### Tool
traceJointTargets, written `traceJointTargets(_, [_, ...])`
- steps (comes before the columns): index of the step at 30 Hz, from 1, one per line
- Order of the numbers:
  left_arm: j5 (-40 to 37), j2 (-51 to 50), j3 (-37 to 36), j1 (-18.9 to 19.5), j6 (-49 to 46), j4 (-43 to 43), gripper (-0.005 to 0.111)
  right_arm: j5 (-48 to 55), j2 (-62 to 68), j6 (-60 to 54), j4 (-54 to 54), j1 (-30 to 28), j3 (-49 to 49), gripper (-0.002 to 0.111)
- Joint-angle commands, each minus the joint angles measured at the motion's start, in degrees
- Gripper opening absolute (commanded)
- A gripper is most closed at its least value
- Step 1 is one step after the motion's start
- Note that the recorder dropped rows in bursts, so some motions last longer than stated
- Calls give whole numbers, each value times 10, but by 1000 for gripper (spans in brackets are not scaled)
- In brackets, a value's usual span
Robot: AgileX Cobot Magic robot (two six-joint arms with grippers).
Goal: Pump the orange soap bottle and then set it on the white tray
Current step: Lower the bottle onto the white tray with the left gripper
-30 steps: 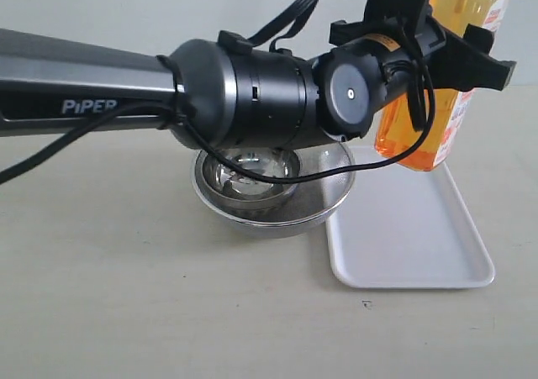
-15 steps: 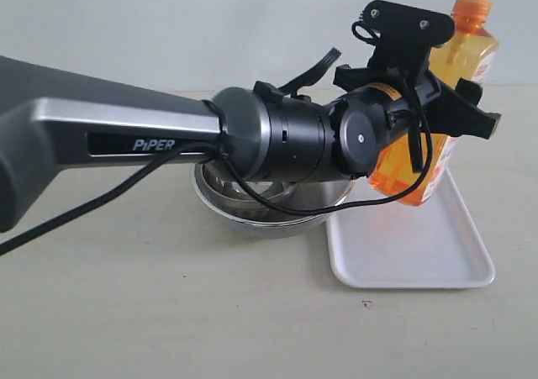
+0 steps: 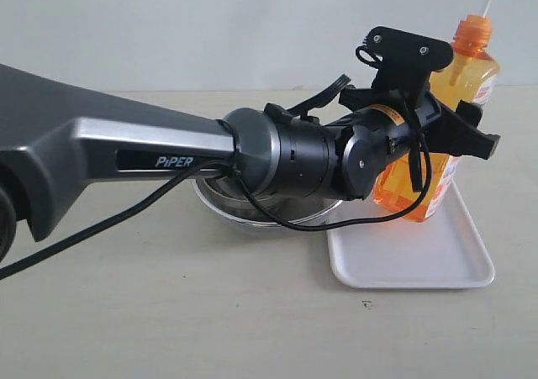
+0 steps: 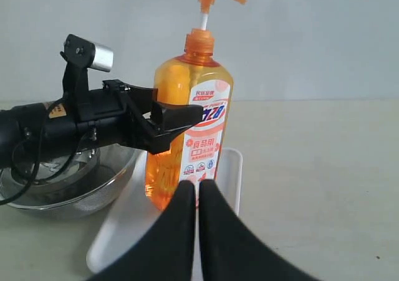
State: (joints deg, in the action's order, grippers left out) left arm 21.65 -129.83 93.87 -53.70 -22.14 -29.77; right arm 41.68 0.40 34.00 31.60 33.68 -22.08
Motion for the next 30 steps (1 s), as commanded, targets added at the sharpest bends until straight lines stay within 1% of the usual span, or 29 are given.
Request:
traceJointTargets(1, [40,13,14,-2,5,12,5,-3,-4,-6,1,0,-4,0])
traceJointTargets(4, [36,12,14,-2,-14,12,5,-3,-4,-6,1,0,-4,0])
traceJointTargets(12, [27,3,14,-2,-15,12,5,-6,-4,-16,-6,0,-4,0])
traceJointTargets(14, [27,0,14,-2,-15,12,11,-6,-4,-16,-6,0,-4,0])
traceJointTargets(17, [25,0,14,-2,-15,9,28,-6,-4,-16,-6,0,-4,0])
traceJointTargets(19, [24,0,14,-2,-15,7,42,-6,-4,-17,-6,0,-4,0])
traceJointTargets(21, [24,0,14,-2,-15,2,51,-7,-4,-23,-6,0,-4,0])
traceJointTargets(26, [21,0,14,-2,-15,0,65,-7,-4,-26,-6,0,-4,0])
traceJointTargets(30, [19,0,14,-2,-8,-7,74,-7,-4,-26,-6,0,-4,0])
